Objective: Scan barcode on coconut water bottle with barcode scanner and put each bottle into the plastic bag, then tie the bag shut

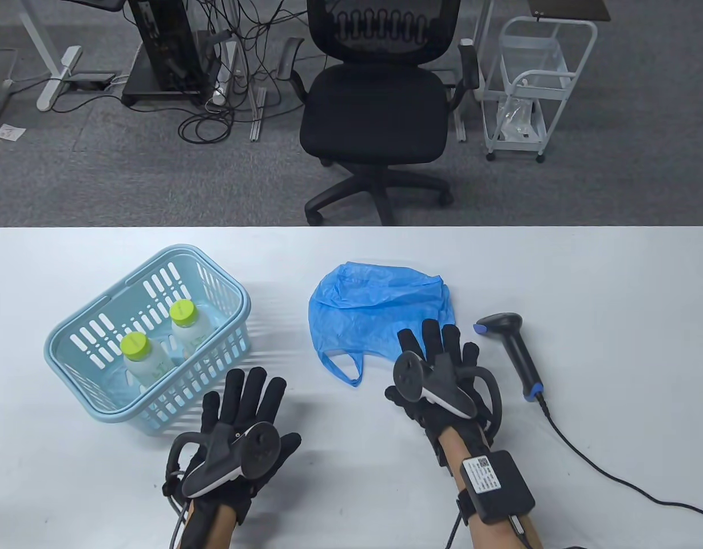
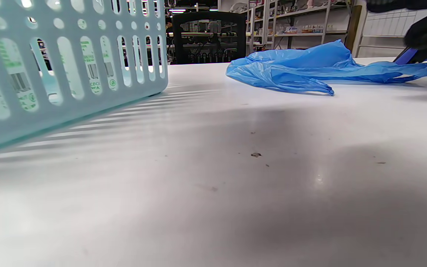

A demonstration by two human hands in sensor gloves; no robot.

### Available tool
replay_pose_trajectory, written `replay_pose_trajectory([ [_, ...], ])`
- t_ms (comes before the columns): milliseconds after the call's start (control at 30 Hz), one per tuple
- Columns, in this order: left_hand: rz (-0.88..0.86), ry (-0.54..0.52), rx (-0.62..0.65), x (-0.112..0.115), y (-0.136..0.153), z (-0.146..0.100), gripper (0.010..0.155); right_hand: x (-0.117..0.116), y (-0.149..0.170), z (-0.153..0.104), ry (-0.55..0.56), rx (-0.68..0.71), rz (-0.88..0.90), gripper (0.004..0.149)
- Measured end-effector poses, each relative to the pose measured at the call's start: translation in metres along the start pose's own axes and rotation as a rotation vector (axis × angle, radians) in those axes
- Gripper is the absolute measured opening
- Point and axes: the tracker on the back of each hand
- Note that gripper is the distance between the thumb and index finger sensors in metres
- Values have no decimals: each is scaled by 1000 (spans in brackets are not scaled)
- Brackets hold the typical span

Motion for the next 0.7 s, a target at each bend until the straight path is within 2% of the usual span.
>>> replay_pose_trajectory([
  [33,-4,3,-7,1,1,0,90,-5,0,14,-40,-17,-10,98],
  [233,-19,-3,-22,1,5,-4,90,-25,8,57,-158,-144,-26,94],
  [300,-23,-7,-24,1,6,-4,90,-27,13,65,-169,-166,20,89],
  [367,-22,-4,-25,1,6,-4,90,-27,16,69,-161,-195,75,73],
  [400,-21,-2,-27,1,6,-4,90,-26,16,69,-133,-201,72,70],
  [433,-20,2,-29,2,6,-3,90,-24,16,69,-55,-207,37,64],
  [533,-24,10,-32,4,6,-2,90,-18,14,67,38,-190,-38,50],
  [633,-24,7,-31,4,6,-2,90,-14,11,62,113,-167,-22,36],
  [700,-39,-7,-22,3,4,-2,90,-12,9,56,125,-129,-29,36],
])
Point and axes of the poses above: the tracker on the back of each hand, its own y axis roughly to the little-finger side, its own z axis roughly from the wrist to the fingertips, x = y × z, and after that the axes turned 13 degrees about z, right-handed
